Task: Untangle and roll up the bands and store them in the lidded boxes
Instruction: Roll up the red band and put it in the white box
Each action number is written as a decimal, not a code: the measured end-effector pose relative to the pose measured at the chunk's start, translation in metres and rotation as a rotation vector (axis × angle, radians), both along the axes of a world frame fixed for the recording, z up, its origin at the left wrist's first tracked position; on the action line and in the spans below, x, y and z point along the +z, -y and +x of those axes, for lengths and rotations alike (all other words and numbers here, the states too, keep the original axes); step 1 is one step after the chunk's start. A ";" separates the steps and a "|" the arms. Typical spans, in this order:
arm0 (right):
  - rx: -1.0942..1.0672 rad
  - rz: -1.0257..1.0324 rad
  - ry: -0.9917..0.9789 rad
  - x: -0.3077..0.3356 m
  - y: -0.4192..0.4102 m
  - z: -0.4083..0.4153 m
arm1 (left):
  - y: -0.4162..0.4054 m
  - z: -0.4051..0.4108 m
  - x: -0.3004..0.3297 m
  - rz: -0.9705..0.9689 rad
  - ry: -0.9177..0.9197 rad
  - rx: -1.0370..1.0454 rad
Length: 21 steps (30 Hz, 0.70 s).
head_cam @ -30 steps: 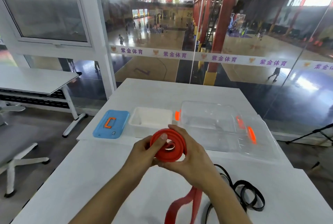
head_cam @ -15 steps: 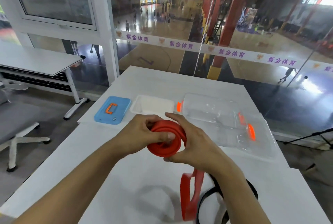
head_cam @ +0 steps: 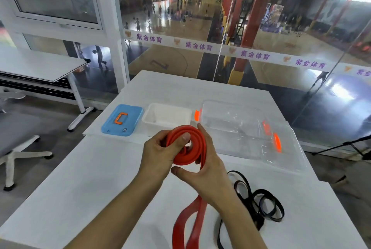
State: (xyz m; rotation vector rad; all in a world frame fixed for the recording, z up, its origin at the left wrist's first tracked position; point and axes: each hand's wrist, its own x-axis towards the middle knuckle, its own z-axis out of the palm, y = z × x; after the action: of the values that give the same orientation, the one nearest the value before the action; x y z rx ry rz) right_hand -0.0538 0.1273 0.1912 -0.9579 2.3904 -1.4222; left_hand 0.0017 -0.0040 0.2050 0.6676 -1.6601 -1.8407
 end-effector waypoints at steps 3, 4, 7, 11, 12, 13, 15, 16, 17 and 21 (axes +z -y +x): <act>-0.134 -0.061 -0.005 -0.008 0.010 0.011 | -0.009 -0.002 -0.007 0.084 0.036 0.038; -0.152 -0.060 -0.009 -0.010 0.012 0.012 | -0.012 -0.001 -0.008 0.110 0.052 0.034; -0.130 -0.049 -0.013 -0.015 0.010 0.008 | -0.010 0.002 -0.014 0.136 0.110 -0.015; -0.036 0.050 -0.037 -0.015 0.005 -0.001 | -0.005 0.010 -0.019 0.210 0.162 -0.105; -0.014 0.073 -0.042 -0.014 0.003 -0.003 | -0.002 0.012 -0.020 0.210 0.180 -0.133; 0.007 0.092 -0.043 -0.013 0.001 -0.005 | 0.001 0.014 -0.021 0.203 0.195 -0.160; 0.046 0.131 -0.044 -0.012 -0.003 -0.009 | 0.009 0.018 -0.022 0.171 0.215 -0.194; 0.066 0.153 -0.048 -0.011 -0.004 -0.011 | 0.013 0.019 -0.021 0.146 0.215 -0.211; 0.089 0.178 -0.056 -0.010 -0.006 -0.013 | 0.018 0.020 -0.020 0.114 0.209 -0.241; 0.248 0.313 -0.109 -0.002 -0.012 -0.017 | 0.034 0.021 -0.005 -0.070 0.276 -0.545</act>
State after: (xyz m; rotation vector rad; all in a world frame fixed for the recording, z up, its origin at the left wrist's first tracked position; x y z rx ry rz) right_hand -0.0712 0.1390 0.1892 -1.2182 2.3715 -0.8988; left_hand 0.0225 -0.0383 0.1999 0.4848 -2.2484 -2.1105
